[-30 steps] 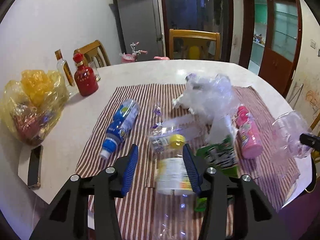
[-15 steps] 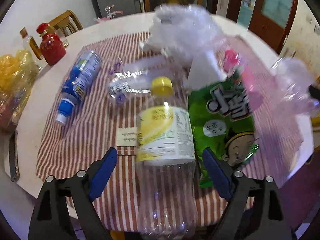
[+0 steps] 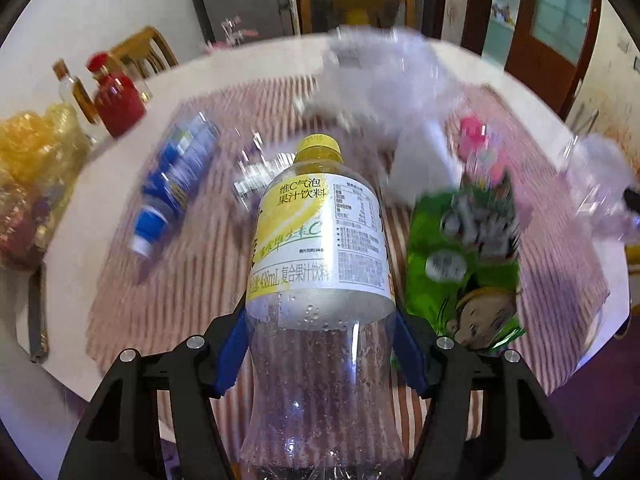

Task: Collect trash
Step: 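Lift the yellow-capped bottle with the left tool while the right tool lifts the clear bag, then carry both items to the black bin and open both tools over it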

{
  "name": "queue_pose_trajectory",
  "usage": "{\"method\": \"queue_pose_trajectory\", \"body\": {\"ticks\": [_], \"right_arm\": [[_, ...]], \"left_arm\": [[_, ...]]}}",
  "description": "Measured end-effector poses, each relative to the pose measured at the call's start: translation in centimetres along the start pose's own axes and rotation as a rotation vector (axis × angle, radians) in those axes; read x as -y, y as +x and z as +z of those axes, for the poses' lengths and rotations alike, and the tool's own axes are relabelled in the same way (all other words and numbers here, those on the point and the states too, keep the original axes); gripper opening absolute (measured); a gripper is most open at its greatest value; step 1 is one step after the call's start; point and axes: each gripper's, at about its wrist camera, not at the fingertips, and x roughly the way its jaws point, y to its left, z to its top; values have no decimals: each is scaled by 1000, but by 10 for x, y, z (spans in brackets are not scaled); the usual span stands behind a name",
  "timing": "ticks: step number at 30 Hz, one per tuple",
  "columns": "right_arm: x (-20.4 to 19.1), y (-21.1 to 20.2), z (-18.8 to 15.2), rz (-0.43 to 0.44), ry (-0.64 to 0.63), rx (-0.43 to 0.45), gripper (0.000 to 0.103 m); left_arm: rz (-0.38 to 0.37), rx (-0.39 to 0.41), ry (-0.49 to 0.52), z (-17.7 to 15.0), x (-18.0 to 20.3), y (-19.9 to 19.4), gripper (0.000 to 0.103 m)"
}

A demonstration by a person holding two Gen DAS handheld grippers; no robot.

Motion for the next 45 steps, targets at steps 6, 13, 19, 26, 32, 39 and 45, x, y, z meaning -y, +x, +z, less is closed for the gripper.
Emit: {"method": "queue_pose_trajectory", "body": {"ticks": [6,13,19,26,32,39,45], "right_arm": [[0,9,-4,8,7,-15,34],[27,-16,1,-13,63,67,34],[133,-82,-4,-216,247,205,34],[282,-90,-46,-451,510,148,35],[357,-31,-103,-503,678,-18,37],[385,-20,-141,-511,769,-66,81],[390,-55,-153,-561,749,-36,83]], "left_arm": [[14,105,29,8,7,-32,63],[-99,180,137,28,60,-55,63],[-267,237,280,56,154,-62,63],[-423,243,440,65,256,-57,63],[-516,168,577,51,343,-44,63],[-589,75,744,26,451,-18,63],[-593,-45,846,-7,536,23,63]]}}
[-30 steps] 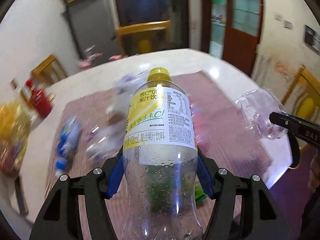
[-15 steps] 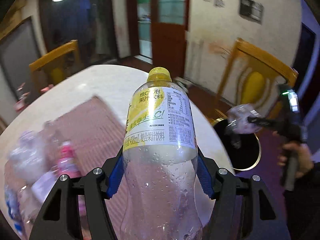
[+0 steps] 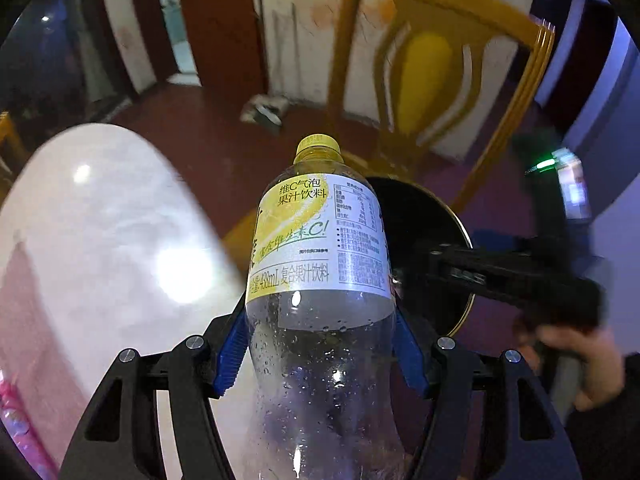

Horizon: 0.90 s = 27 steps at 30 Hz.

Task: Collect trash
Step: 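Carry both items to the black bin and open both tools over it, then return both tools to the table toward the remaining trash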

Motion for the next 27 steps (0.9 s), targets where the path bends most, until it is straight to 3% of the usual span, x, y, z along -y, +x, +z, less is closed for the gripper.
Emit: {"method": "queue_pose_trajectory", "body": {"ticks": [7,11,14,16,21,27], "right_arm": [[33,-34,0,-40,70,75,83],[41,-46,5,-47,87,104,83],[40,-51,8,-46,96,117,84],[35,-62,9,-36,94,136,84],[13,-89,13,12,56,218,86],[-69,-117,9,170,-106,263,86]], "left_arm": [[-12,-104,-3,25,26,69,64],[-25,-138,-27,31,23,84,71],[-59,-110,-26,33,25,73,84],[-47,-81,-22,33,25,59,89],[11,94,-32,17,7,-18,94],[177,297,-197,-49,-72,-147,96]]}}
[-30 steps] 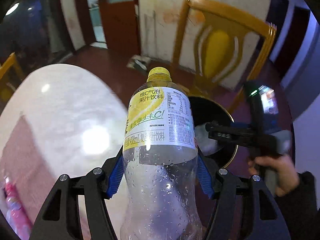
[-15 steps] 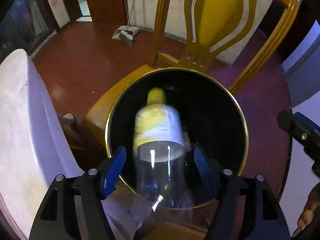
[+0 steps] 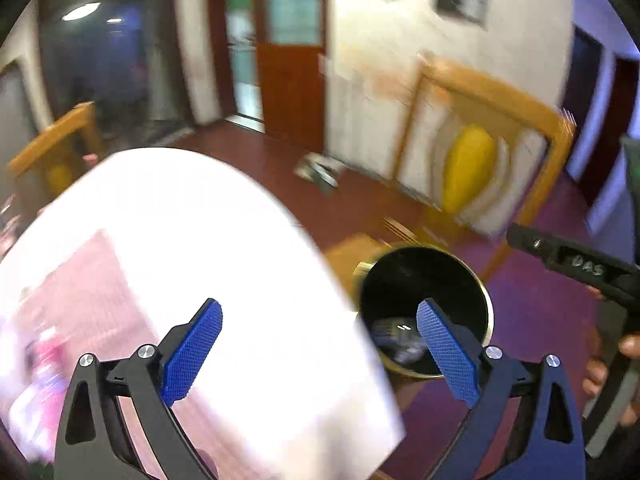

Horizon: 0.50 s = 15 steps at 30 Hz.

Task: Collect trash
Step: 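Return both tools to the table toward the remaining trash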

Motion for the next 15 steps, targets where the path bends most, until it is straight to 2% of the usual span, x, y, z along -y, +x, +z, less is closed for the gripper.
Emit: {"method": "queue_pose_trajectory", "body": {"ticks": [1,4,6,8,10,12,15], "right_arm": [[-16,-2,-1,36,-23,-2,86],[-96,-6,-11,222,-141,-51,86],[-149,-9,-23,334,-218,-94,86],[-209,-9,-41,442,-305,-153,86],[-264,-8,-62,518,-383,-208,86],[-309,-5,-81,544,-445,-247,86],[-365,19,-101,493,-519,-314,86]], "left_arm": [[31,18,-31,-4,-18,-15,96],[149,82,-127,-27,-78,-77,97],[264,108,-191,-53,-120,-119,97],[364,94,-253,-81,-151,-149,97],[445,45,-283,-110,-174,-167,97],[511,-14,-301,-147,-190,-177,97],[543,-78,-349,-191,-208,-184,97]]}}
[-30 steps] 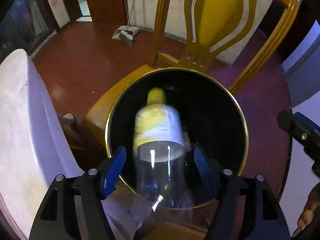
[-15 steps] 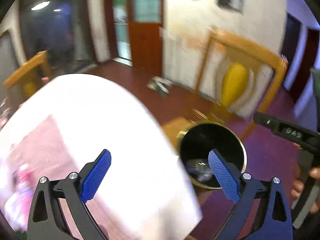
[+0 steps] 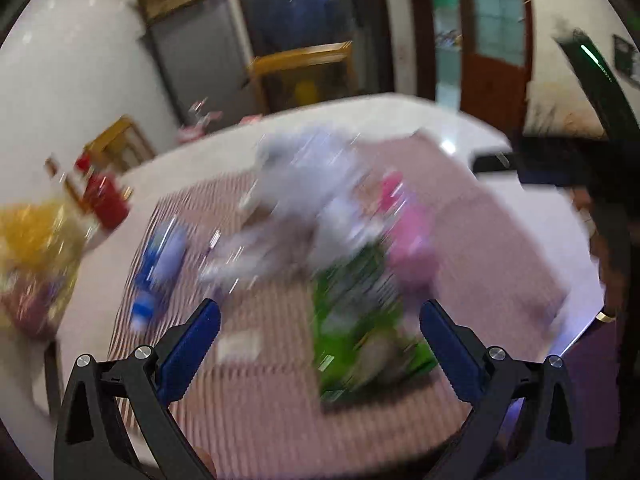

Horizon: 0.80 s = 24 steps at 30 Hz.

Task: Collect trash
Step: 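Return both tools to the table toward the remaining trash, then grasp the green snack bag with the left tool while the right tool grasps the pink bottle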

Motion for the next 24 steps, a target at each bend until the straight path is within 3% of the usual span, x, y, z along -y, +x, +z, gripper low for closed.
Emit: {"method": "queue_pose_trajectory", "body": {"ticks": [3,7,9,11,13,17,24], "right_arm": [[-16,46,12,-54,-7,-88,86],[-24,96,13,-137,-31,-226,85],[-27,111,12,-160,-42,-267,78],[-29,128,11,-208,-74,-301,61],[-31,128,11,-238,-110,-291,52],[-14,116,10,-196,-72,-274,52],[30,59,4,-161,20,-171,52]], "left_arm": [[-20,-44,-49,-23,-23,13,97],[-68,-56,-112,-27,-37,20,97],[-75,-53,-117,-37,-28,22,97],[-83,-57,-122,-36,-30,25,97],[-94,-59,-133,-38,-32,32,97],[-103,-72,-140,-34,-34,43,97],[-167,-119,-98,-25,0,58,97]]}}
